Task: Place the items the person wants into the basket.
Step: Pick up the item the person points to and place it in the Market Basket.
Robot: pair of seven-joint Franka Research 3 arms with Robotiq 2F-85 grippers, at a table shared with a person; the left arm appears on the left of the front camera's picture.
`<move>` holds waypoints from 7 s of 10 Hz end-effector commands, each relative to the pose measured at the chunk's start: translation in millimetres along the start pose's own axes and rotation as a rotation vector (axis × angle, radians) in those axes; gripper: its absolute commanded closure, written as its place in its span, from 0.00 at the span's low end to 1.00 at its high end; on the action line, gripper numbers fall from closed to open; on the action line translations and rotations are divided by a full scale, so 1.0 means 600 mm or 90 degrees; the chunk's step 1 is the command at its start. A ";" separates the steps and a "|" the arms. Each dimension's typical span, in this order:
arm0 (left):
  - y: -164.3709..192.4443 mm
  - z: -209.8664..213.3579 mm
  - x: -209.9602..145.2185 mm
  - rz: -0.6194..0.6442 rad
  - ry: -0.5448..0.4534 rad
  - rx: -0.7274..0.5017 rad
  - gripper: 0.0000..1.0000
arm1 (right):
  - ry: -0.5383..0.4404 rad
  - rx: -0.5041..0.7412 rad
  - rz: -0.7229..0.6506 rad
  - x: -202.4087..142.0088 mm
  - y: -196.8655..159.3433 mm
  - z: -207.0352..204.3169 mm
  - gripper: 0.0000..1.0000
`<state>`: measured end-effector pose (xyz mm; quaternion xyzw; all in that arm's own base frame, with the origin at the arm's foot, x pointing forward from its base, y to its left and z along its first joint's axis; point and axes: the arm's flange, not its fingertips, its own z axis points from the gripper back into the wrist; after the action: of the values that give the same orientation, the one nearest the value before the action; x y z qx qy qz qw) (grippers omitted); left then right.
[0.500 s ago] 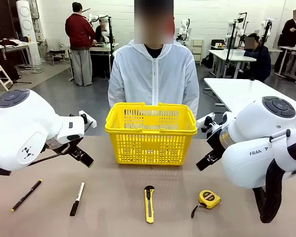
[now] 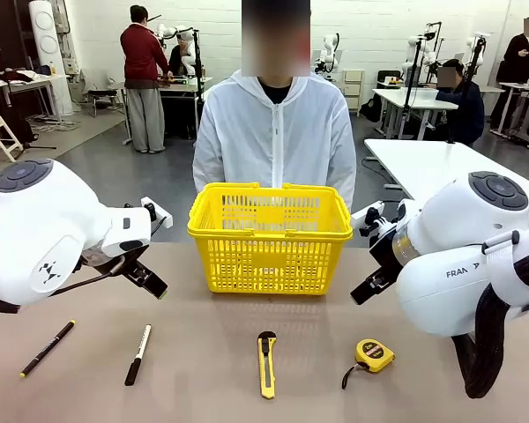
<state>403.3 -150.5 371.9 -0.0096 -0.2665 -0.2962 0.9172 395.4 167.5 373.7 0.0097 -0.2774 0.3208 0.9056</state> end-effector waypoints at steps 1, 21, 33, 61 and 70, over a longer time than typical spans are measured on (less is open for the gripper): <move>0.000 0.000 0.000 0.000 0.000 0.000 0.00 | 0.000 0.000 0.000 0.000 0.000 0.000 0.00; 0.086 0.420 0.166 -0.037 -0.040 -0.116 0.00 | -0.007 0.024 -0.003 0.096 -0.025 0.498 0.00; 0.332 0.571 -0.106 0.148 -0.106 -0.283 0.00 | -0.104 0.173 -0.174 -0.200 -0.242 0.657 0.00; 0.332 0.571 -0.106 0.148 -0.106 -0.283 0.00 | 0.309 0.094 -0.377 -0.108 -0.329 0.278 0.00; 0.332 0.571 -0.106 0.148 -0.106 -0.283 0.00 | 0.288 0.040 -0.374 -0.077 -0.318 0.097 0.00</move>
<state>303.2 106.4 660.5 -0.2621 -0.2656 -0.2315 0.8984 450.2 -16.0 426.5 0.0454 -0.0462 0.0437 0.9969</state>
